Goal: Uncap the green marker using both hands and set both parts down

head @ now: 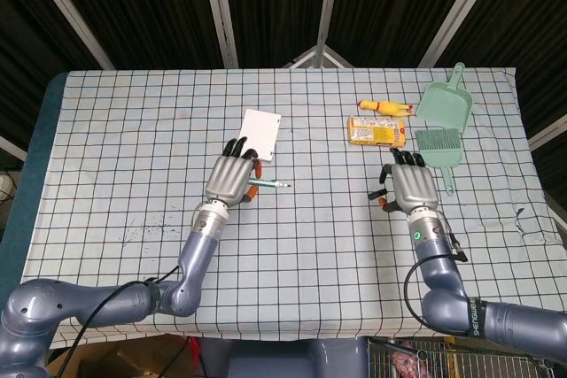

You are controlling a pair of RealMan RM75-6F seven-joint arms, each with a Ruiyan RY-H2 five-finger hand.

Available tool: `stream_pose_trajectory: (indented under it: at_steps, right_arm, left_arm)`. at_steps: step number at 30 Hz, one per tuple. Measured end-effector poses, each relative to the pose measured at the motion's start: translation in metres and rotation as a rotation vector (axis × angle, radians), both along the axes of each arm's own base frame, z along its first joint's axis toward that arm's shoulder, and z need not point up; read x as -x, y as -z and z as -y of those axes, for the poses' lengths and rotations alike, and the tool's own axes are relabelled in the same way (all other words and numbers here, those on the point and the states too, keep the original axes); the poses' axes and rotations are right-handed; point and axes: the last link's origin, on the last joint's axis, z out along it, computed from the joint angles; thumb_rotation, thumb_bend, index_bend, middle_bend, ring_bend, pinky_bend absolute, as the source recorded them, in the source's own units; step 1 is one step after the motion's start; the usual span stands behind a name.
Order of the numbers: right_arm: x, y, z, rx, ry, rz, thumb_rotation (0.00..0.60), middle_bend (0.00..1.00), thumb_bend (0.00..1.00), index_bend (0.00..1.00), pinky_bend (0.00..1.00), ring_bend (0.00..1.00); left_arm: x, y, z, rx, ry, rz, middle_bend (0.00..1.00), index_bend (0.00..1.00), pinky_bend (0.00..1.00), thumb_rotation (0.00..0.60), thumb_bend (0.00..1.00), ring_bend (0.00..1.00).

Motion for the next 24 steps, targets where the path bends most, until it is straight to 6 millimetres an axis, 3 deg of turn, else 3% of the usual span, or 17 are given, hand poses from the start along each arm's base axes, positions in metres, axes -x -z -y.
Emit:
stream_pose_trajectory:
  at_steps: [5,12,16,19,24]
  right_arm:
    - [0.001,0.001,-0.002,-0.033,0.047,-0.036,0.6,0.04,0.19,0.2,0.01,0.01]
    - [0.003,0.001,-0.002,-0.053,0.08,-0.042,0.6,0.03,0.16,0.13,0.01,0.01]
    - [-0.003,-0.013,0.0,-0.011,0.049,-0.021,0.6,0.03,0.16,0.12,0.01,0.01]
    - [-0.009,-0.032,0.001,0.048,0.0,-0.022,0.6,0.03,0.16,0.12,0.01,0.01]
    - [-0.004,-0.079,-0.002,0.171,-0.063,-0.05,0.6,0.03,0.16,0.12,0.01,0.01]
  left_arm:
    - [0.002,-0.002,0.002,0.018,-0.015,-0.021,0.18,0.36,0.0,0.6,0.53,0.0]
    - [0.004,-0.006,0.004,0.03,-0.031,-0.04,0.07,0.2,0.0,0.6,0.53,0.0]
    - [-0.003,-0.016,0.005,0.032,-0.02,-0.005,0.11,0.23,0.0,0.6,0.53,0.0]
    - [-0.012,-0.035,0.007,0.019,0.0,0.024,0.15,0.24,0.0,0.6,0.53,0.0]
    - [-0.019,-0.091,0.019,-0.045,0.037,0.015,0.13,0.25,0.0,0.6,0.53,0.0]
